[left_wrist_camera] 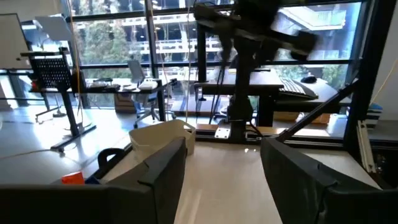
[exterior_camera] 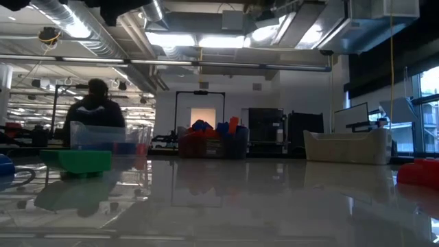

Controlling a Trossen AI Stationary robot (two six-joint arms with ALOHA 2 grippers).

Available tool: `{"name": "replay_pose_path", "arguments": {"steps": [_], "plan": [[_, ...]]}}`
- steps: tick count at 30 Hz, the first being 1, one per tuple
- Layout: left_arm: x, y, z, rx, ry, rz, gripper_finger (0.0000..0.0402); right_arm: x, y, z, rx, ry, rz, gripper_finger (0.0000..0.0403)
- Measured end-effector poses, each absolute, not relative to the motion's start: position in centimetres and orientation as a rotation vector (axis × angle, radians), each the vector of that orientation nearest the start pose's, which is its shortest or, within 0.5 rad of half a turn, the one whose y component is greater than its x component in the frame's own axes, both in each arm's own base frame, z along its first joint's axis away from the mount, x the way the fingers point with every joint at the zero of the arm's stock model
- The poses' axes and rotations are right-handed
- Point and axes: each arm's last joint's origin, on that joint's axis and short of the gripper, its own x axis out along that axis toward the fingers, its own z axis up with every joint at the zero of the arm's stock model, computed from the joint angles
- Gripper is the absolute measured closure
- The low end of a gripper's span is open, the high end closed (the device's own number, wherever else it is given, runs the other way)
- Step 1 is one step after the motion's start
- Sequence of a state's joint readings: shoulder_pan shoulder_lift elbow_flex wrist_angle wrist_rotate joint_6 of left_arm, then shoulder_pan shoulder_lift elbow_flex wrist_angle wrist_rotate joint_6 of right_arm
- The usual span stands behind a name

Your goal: Sort blocks by size

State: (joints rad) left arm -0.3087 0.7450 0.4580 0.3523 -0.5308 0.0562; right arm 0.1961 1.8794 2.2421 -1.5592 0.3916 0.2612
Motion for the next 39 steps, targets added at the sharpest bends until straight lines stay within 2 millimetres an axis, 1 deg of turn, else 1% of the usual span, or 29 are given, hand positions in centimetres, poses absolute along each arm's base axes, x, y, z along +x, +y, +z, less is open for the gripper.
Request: {"name": "replay_pose_path", "arguments": {"steps": [2,4,7,9,16,19,21,25,28,35,39], "plan": [[17.0,-3.8,27.7,0.028,-0.046,0.228,0.0205,33.1,7.5,40.7,-0.116,1.126,-0.273,0.026],[17.2,-3.9,27.6,0.033,-0.035,0.227,0.0205,32.3,8.9,40.3,-0.117,1.123,-0.291,0.026],[17.4,-3.9,27.5,0.035,-0.03,0.227,0.0205,30.4,10.4,39.6,-0.12,1.132,-0.312,0.026],[17.4,-3.9,27.6,0.03,-0.032,0.227,0.0205,29.0,10.9,39.0,-0.094,1.137,-0.349,0.026],[17.4,-3.9,27.6,0.021,-0.034,0.227,0.0205,23.8,11.9,35.5,-0.006,1.221,-0.428,0.026],[17.4,-3.9,27.6,0.021,-0.035,0.227,0.0205,22.1,12.5,33.7,0.018,1.279,-0.439,0.026],[17.4,-3.9,27.6,0.021,-0.035,0.227,0.0205,21.4,12.9,32.5,0.028,1.335,-0.438,0.026],[17.4,-3.9,27.6,0.025,-0.034,0.228,0.0205,20.5,13.7,30.6,0.034,1.433,-0.438,0.026],[17.4,-3.9,27.6,0.025,-0.034,0.228,0.0205,20.5,13.6,29.6,0.015,1.456,-0.454,0.026],[17.4,-3.9,27.6,0.028,-0.033,0.229,0.0205,21.0,14.0,28.4,0.091,1.437,-0.429,0.026],[17.4,-3.9,27.6,0.028,-0.033,0.229,0.0205,21.1,14.3,27.7,0.143,1.467,-0.386,0.026]]}}
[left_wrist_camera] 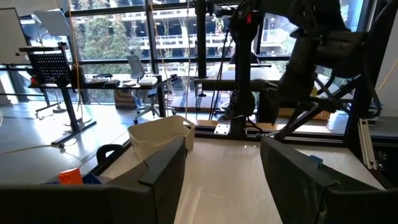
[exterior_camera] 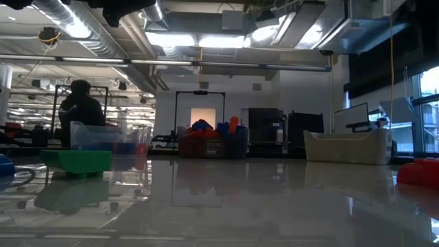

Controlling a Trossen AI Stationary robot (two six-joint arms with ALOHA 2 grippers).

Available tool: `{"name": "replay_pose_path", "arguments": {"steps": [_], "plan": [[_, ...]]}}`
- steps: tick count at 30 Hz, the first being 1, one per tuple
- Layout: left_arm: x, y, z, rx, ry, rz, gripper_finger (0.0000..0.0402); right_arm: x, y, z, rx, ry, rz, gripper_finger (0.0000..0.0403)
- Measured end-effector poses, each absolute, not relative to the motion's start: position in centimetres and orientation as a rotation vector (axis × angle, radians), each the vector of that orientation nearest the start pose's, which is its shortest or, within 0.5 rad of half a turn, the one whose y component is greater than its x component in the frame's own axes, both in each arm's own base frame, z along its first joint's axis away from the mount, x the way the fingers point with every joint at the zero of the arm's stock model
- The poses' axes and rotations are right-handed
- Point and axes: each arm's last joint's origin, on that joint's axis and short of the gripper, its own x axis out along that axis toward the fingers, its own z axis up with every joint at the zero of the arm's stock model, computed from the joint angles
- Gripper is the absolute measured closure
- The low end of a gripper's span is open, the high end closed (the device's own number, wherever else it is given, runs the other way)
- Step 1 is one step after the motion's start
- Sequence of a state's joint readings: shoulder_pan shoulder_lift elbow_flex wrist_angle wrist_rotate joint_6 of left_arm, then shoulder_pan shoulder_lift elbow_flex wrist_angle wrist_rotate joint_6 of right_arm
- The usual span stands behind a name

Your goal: Sort blocks by size

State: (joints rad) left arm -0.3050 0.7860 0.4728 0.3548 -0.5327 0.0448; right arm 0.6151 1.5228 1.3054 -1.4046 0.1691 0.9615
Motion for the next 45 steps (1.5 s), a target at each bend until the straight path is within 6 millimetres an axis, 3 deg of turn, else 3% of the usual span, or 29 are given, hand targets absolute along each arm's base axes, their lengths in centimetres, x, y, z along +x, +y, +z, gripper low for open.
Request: {"name": "replay_pose_path", "arguments": {"steps": [11,17,28,32,37,45], "plan": [[17.4,-3.9,27.5,0.032,-0.022,0.228,0.0205,20.6,14.5,22.4,0.28,1.575,-0.318,0.026],[17.4,-3.9,27.5,0.032,-0.023,0.228,0.0205,20.0,14.3,20.6,0.313,1.624,-0.302,0.0253],[17.4,-3.9,27.4,0.035,-0.015,0.228,0.0205,19.9,14.1,19.4,0.248,1.583,-0.27,0.0109],[17.4,-3.9,27.3,0.04,-0.003,0.228,0.0205,19.8,14.0,18.8,0.18,1.56,-0.242,0.008],[17.4,-3.9,27.3,0.055,-0.003,0.227,0.0205,19.0,14.0,17.6,0.128,1.575,-0.212,0.0079],[17.4,-3.9,27.3,0.054,-0.005,0.228,0.0205,18.6,13.7,16.4,0.112,1.567,-0.21,0.0112]]}}
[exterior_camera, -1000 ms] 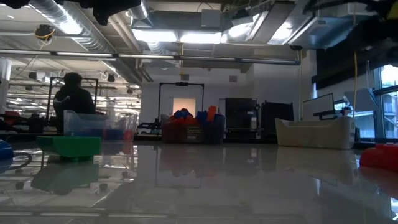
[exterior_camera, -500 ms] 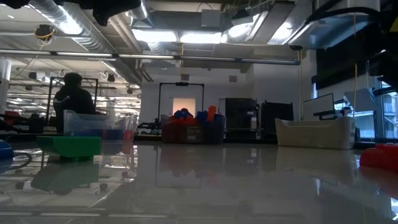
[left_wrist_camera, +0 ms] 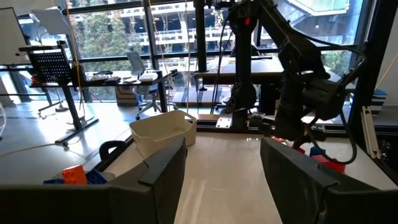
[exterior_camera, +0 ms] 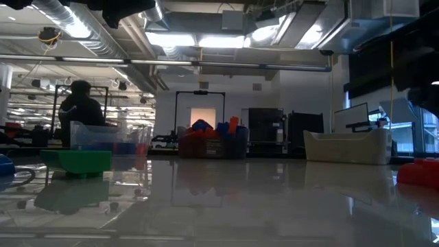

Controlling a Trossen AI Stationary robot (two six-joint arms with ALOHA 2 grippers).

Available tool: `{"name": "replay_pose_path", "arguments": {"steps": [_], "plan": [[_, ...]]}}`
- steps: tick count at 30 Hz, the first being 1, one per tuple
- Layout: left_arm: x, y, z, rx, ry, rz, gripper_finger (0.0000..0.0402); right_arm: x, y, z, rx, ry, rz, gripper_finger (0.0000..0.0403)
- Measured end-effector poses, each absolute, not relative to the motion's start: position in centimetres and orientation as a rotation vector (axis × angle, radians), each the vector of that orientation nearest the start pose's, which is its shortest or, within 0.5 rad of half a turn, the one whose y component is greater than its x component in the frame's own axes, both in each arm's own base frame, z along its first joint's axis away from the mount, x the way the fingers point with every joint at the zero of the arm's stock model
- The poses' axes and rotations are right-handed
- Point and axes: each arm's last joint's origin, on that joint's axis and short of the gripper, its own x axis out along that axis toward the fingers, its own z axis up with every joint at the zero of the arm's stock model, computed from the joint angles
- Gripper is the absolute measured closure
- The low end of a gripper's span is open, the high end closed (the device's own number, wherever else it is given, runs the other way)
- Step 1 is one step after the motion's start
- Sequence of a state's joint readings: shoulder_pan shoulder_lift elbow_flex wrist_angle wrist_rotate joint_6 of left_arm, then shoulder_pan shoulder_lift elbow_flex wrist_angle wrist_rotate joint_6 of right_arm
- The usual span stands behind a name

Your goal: Sort blocks by size

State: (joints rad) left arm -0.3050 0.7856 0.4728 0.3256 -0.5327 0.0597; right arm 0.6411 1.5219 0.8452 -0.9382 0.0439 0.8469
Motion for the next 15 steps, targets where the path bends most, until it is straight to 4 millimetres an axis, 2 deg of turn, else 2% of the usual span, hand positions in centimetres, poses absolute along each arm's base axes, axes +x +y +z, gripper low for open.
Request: {"name": "replay_pose_path", "arguments": {"steps": [9,15], "plan": [[17.4,-3.9,27.3,0.053,-0.008,0.228,0.0205,18.2,13.5,15.4,0.097,1.571,-0.194,0.0161],[17.4,-3.9,27.3,0.053,-0.008,0.228,0.0205,18.1,13.4,15.0,0.11,1.568,-0.182,0.0221]]}}
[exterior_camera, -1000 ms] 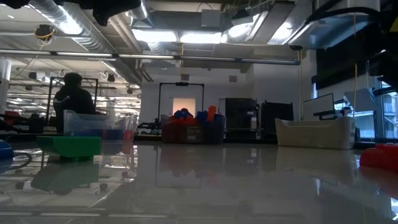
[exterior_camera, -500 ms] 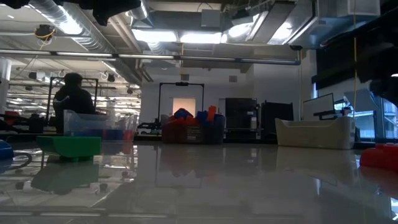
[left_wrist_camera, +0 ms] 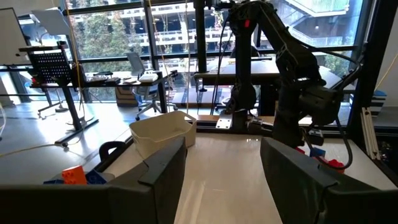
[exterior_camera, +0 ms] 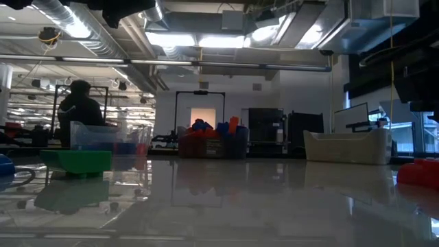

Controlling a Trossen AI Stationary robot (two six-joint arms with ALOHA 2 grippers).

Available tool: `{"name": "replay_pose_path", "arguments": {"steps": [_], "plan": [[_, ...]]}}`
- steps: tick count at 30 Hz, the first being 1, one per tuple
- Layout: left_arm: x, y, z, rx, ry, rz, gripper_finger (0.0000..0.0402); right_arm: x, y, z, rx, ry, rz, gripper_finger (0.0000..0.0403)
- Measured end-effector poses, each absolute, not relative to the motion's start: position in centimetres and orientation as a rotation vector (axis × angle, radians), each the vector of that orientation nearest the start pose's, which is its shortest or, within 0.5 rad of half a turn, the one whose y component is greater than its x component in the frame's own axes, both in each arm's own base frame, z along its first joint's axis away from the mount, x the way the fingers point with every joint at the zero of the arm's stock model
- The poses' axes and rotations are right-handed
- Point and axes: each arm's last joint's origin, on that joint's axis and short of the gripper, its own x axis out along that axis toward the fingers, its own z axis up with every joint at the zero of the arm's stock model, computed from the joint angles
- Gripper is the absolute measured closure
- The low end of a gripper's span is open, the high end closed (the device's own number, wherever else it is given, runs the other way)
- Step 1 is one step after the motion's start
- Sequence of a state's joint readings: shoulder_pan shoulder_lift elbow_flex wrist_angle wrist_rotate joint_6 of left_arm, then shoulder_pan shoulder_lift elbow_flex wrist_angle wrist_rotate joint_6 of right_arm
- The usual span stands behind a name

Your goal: Sort blocks by size

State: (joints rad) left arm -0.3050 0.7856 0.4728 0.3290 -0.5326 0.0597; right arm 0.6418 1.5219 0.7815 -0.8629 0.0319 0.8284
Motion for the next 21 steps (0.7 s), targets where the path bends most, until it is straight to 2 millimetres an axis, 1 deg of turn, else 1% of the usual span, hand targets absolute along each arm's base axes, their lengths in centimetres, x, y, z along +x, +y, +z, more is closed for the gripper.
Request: {"name": "replay_pose_path", "arguments": {"steps": [4,8,12,15,21], "plan": [[17.4,-3.9,27.3,0.053,-0.008,0.228,0.0205,18.2,13.5,15.0,0.114,1.564,-0.178,0.0272],[17.4,-3.9,27.3,0.053,-0.009,0.228,0.0205,18.6,13.8,15.6,0.128,1.548,-0.165,0.0275],[17.4,-3.9,27.4,0.052,-0.011,0.228,0.0205,19.7,14.2,17.4,0.116,1.509,-0.157,0.0275],[17.4,-3.9,27.4,0.051,-0.011,0.228,0.0205,21.0,14.1,19.2,0.109,1.445,-0.187,0.0272],[17.4,-3.9,27.4,0.051,-0.011,0.228,0.0205,24.3,13.4,22.5,0.041,1.203,-0.195,0.0272]]}}
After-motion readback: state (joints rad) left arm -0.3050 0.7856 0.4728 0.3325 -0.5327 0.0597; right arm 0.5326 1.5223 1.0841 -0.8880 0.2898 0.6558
